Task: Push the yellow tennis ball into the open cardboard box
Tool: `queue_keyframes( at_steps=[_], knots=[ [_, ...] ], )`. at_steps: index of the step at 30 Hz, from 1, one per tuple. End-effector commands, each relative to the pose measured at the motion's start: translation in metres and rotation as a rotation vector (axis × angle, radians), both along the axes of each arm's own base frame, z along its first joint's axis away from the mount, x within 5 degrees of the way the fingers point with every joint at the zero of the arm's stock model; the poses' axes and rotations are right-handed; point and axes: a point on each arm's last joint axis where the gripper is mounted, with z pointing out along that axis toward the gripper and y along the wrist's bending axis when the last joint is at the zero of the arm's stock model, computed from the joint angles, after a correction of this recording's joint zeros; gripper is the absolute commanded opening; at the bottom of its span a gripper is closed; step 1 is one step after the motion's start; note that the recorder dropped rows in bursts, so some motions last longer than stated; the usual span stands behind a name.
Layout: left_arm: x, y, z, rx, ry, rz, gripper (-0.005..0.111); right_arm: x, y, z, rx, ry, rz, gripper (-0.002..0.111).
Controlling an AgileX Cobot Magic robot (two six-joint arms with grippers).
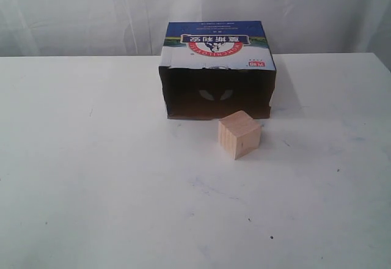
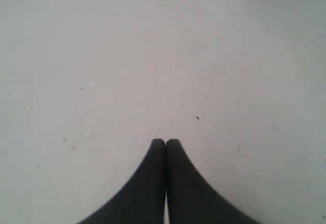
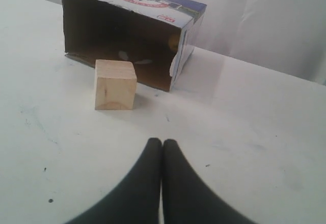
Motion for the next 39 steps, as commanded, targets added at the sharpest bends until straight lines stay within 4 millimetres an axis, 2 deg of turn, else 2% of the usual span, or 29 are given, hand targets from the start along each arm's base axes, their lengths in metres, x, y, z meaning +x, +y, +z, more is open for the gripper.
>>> queue_keyframes(
  at_steps=[1, 21, 39],
  knots=[
    [-0.001, 0.000, -0.002, 0.008, 0.013, -0.005, 0.000, 0.000, -0.001, -0.002, -0.020, 0.002, -0.006, 0.000],
    [-0.001, 0.000, -0.002, 0.008, 0.013, -0.005, 0.000, 0.000, -0.001, -0.002, -0.001, 0.008, -0.015, 0.000],
    [-0.001, 0.000, -0.002, 0.008, 0.013, -0.005, 0.000, 0.001, -0.016, -0.002, 0.000, 0.008, -0.291, 0.000]
  ],
)
